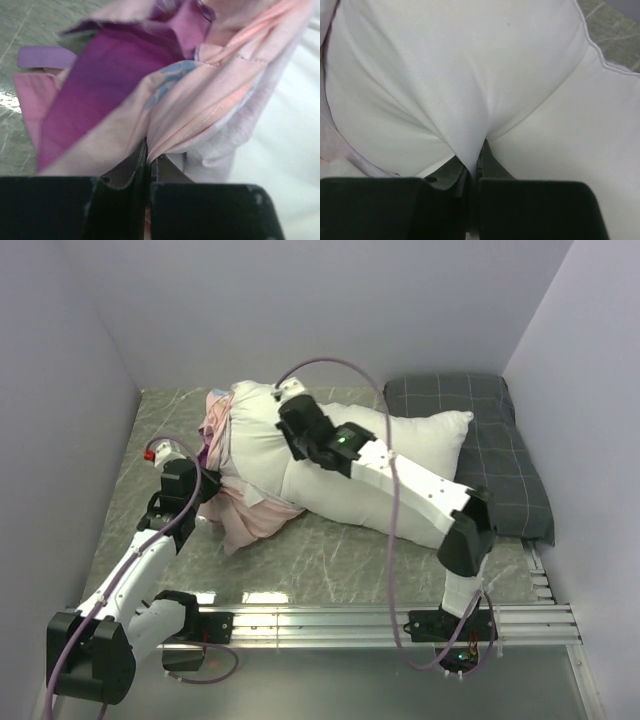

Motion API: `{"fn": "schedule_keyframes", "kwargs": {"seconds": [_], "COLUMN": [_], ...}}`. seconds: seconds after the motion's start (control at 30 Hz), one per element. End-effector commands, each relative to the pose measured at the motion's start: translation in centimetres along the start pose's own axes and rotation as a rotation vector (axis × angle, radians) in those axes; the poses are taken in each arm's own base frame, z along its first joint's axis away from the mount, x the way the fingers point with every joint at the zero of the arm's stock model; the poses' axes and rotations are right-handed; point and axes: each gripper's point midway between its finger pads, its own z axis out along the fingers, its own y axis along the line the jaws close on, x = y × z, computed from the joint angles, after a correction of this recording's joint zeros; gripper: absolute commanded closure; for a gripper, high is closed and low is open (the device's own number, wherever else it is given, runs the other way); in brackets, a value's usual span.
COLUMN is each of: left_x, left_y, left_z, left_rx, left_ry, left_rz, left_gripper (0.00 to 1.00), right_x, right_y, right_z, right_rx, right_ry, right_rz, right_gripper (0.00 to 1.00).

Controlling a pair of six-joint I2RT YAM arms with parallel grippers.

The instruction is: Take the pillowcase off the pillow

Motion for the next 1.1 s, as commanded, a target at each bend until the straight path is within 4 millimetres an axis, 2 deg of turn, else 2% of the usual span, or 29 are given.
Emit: {"fn": "schedule_keyframes", "kwargs": {"seconds": [0.0,0.1,0.17,0.2,0.3,0.5,0.63,0.7,0.73,0.77,0.83,0.87,0.93,0.97,1.03,1.07], "left_x": [-2.2,-2.6,-2.7,-2.7,-2.9,-3.1,-2.2,-1.4,-1.2,-0.9,-1.0,-1.6,-2.2,-2.6,-3.9,-4.3], "left_y": [1.7,2.1,2.5,2.7,3.2,2.6,2.4,2.5,1.5,1.3,0.2,-0.5,-0.9,-1.0,-1.7,-1.9], "left_z": [0.3,0.7,0.8,0.9,0.8,0.3,0.3,0.4,0.3,0.2,-0.5,-1.2,-2.1,-2.8,-4.4,-5.2], "left_rx": [-0.098,-0.107,-0.116,-0.126,-0.138,-0.095,-0.065,-0.046,0.008,0.033,0.089,0.115,0.127,0.124,0.145,0.146], "left_ry": [-0.070,-0.076,-0.079,-0.077,-0.079,-0.078,-0.045,-0.025,-0.011,-0.001,0.004,-0.010,-0.024,-0.030,-0.067,-0.071], "left_rz": [-0.035,-0.057,-0.066,-0.069,-0.080,-0.074,-0.062,-0.057,-0.056,-0.042,-0.035,-0.030,-0.023,-0.016,-0.011,-0.007], "left_gripper": [1.00,1.00,0.99,1.00,1.00,0.99,0.99,0.96,0.94,0.87,0.77,0.66,0.53,0.43,0.37,0.33], "right_x": [-6.8,-7.6,-7.7,-8.1,-8.8,-11.1,-12.8,-13.9,-14.1,-15.0,-15.3,-16.2,-16.7,-17.0,-16.9,-17.0], "right_y": [-6.9,-8.8,-9.4,-9.7,-10.7,-11.3,-11.4,-11.2,-11.1,-11.0,-10.7,-10.6,-10.3,-10.1,-9.7,-9.2], "right_z": [-7.8,-10.5,-11.2,-12.4,-13.9,-16.2,-17.7,-18.5,-18.4,-18.3,-17.8,-17.3,-16.3,-15.1,-13.5,-12.0], "right_rx": [0.091,0.080,0.067,0.055,0.056,0.021,-0.002,-0.025,-0.030,-0.035,-0.034,-0.032,-0.031,-0.026,-0.017,-0.012], "right_ry": [-0.192,-0.235,-0.250,-0.275,-0.315,-0.394,-0.438,-0.463,-0.458,-0.465,-0.444,-0.450,-0.452,-0.444,-0.410,-0.393], "right_rz": [0.176,0.215,0.241,0.252,0.284,0.327,0.349,0.359,0.359,0.364,0.370,0.377,0.402,0.406,0.433,0.437], "right_gripper": [1.00,1.00,1.00,1.00,1.00,1.00,1.00,1.00,1.00,1.00,1.00,1.00,1.00,1.00,1.00,1.00]}}
